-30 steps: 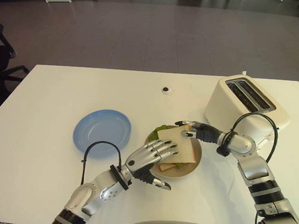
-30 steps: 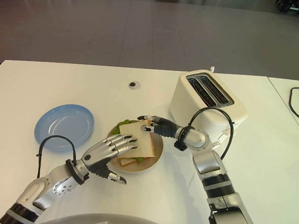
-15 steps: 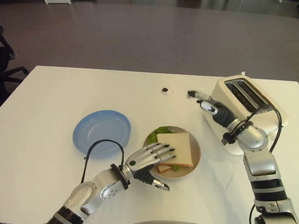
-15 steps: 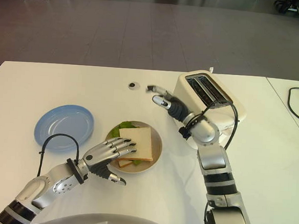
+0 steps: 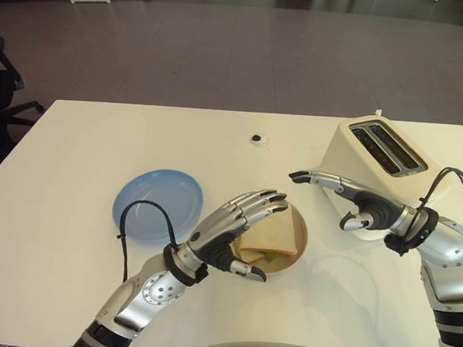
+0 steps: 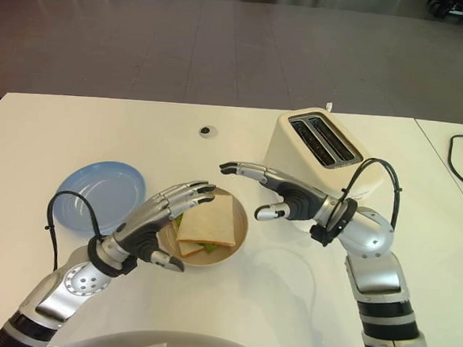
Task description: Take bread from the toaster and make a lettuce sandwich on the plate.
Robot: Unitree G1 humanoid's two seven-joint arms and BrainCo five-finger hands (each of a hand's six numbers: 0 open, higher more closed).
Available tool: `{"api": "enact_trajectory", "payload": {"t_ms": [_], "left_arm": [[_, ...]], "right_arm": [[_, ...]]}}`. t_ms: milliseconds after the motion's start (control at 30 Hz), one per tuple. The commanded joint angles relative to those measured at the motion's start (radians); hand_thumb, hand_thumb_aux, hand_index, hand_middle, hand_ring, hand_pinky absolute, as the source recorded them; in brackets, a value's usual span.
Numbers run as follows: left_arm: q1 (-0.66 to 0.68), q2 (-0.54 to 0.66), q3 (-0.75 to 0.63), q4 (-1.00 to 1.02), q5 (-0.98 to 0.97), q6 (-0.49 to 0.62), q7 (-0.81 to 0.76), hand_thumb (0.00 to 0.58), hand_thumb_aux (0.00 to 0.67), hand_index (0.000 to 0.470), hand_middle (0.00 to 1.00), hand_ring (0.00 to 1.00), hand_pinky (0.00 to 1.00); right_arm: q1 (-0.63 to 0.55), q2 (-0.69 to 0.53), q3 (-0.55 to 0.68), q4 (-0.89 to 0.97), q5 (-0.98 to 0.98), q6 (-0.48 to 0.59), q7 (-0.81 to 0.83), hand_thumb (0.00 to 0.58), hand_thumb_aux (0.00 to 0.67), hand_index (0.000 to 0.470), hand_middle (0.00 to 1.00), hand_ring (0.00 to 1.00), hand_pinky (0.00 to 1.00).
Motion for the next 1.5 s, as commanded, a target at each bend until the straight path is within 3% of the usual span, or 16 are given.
{"api": "enact_trajectory", "payload": {"t_ms": [33, 67, 200, 300, 400, 567, 700, 900, 1067, 1200, 1233, 1267, 1300, 1333, 1433, 1500], "left_arm": [[0.187, 0.236, 0.143, -0.028, -0.232, -0.02, -0.202, 0.526, 0.465, 0.326, 1.0, 1.0, 1.0], [0.243, 0.293, 0.178, -0.006, -0.177, -0.01, -0.247, 0.58, 0.67, 0.47, 1.0, 1.0, 1.0], [0.415, 0.437, 0.22, -0.019, -0.051, 0.06, -0.421, 0.58, 0.67, 0.47, 1.0, 1.0, 1.0], [0.34, 0.358, 0.101, 0.021, 0.139, 0.095, -0.455, 0.58, 0.67, 0.47, 1.0, 1.0, 1.0], [0.179, 0.225, 0.008, 0.152, 0.469, 0.114, -0.312, 0.58, 0.67, 0.47, 1.0, 1.0, 1.0], [-0.002, 0.043, -0.055, 0.294, 0.716, 0.204, -0.06, 0.58, 0.67, 0.47, 1.0, 1.0, 1.0], [-0.172, -0.072, -0.074, 0.479, 0.733, 0.24, 0.079, 0.58, 0.67, 0.47, 1.0, 1.0, 1.0], [-0.447, -0.151, -0.126, 0.832, 0.758, 0.248, 0.253, 0.58, 0.67, 0.47, 1.0, 1.0, 1.0], [-0.582, -0.169, -0.167, 1.055, 0.74, 0.221, 0.364, 0.58, 0.67, 0.47, 1.0, 1.0, 1.0], [-0.453, -0.113, -0.142, 0.82, 0.713, 0.237, 0.349, 0.58, 0.67, 0.47, 1.0, 1.0, 1.0], [-0.384, -0.099, -0.118, 0.69, 0.678, 0.244, 0.316, 0.564, 0.557, 0.391, 1.0, 1.0, 1.0], [-0.29, -0.085, -0.082, 0.515, 0.625, 0.256, 0.27, 0.464, 0.37, 0.26, 0.63, 0.63, 0.63], [-0.202, -0.072, -0.047, 0.348, 0.578, 0.27, 0.223, 0.187, 0.118, 0.083, 0.08, 0.08, 0.08], [-0.114, -0.059, -0.011, 0.189, 0.525, 0.286, 0.177, 0.0, 0.0, 0.0, 0.0, 0.0, 0.0], [0.074, -0.033, 0.083, -0.069, 0.269, 0.264, 0.107, 0.0, 0.0, 0.0, 0.0, 0.0, 0.0], [0.113, -0.023, 0.096, 0.018, -0.028, 0.126, 0.063, 0.0, 0.0, 0.0, 0.0, 0.0, 0.0]], "right_arm": [[0.183, -0.104, -0.014, -0.107, -0.02, -0.073, 0.079, 0.545, 0.504, 0.354, 1.0, 1.0, 1.0], [0.227, -0.099, 0.018, -0.124, -0.07, -0.087, 0.071, 0.58, 0.67, 0.47, 1.0, 1.0, 1.0], [0.383, -0.088, 0.176, -0.141, -0.206, -0.123, 0.07, 0.58, 0.67, 0.47, 1.0, 1.0, 1.0], [0.363, -0.031, 0.292, 0.04, -0.412, -0.168, -0.007, 0.58, 0.67, 0.47, 1.0, 1.0, 1.0], [0.341, 0.045, 0.386, 0.194, -0.628, -0.197, -0.151, 0.58, 0.67, 0.47, 1.0, 1.0, 1.0], [0.199, 0.154, 0.429, 0.461, -0.823, -0.115, -0.426, 0.58, 0.67, 0.47, 1.0, 1.0, 1.0], [-0.004, 0.223, 0.406, 0.699, -0.843, -0.049, -0.633, 0.58, 0.67, 0.47, 1.0, 1.0, 1.0], [-0.289, 0.267, 0.418, 0.983, -0.797, -0.106, -0.758, 0.58, 0.67, 0.47, 1.0, 1.0, 1.0], [-0.342, 0.267, 0.431, 1.032, -0.771, -0.171, -0.805, 0.58, 0.67, 0.47, 1.0, 1.0, 1.0], [-0.286, 0.246, 0.411, 0.924, -0.737, -0.219, -0.824, 0.578, 0.628, 0.441, 1.0, 1.0, 1.0], [-0.257, 0.229, 0.391, 0.863, -0.711, -0.237, -0.82, 0.548, 0.512, 0.359, 1.0, 1.0, 1.0], [-0.212, 0.198, 0.36, 0.769, -0.673, -0.27, -0.818, 0.454, 0.357, 0.251, 0.73, 0.73, 0.73], [-0.164, 0.167, 0.329, 0.676, -0.621, -0.301, -0.803, 0.234, 0.152, 0.107, 0.37, 0.37, 0.37], [-0.108, 0.139, 0.293, 0.582, -0.54, -0.325, -0.78, 0.0, 0.0, 0.0, 0.0, 0.0, 0.0], [0.051, 0.081, 0.233, 0.397, -0.266, -0.378, -0.71, 0.0, 0.0, 0.0, 0.0, 0.0, 0.0], [0.131, 0.091, 0.248, 0.354, -0.05, -0.38, -0.637, 0.0, 0.0, 0.0, 0.0, 0.0, 0.0]]}}
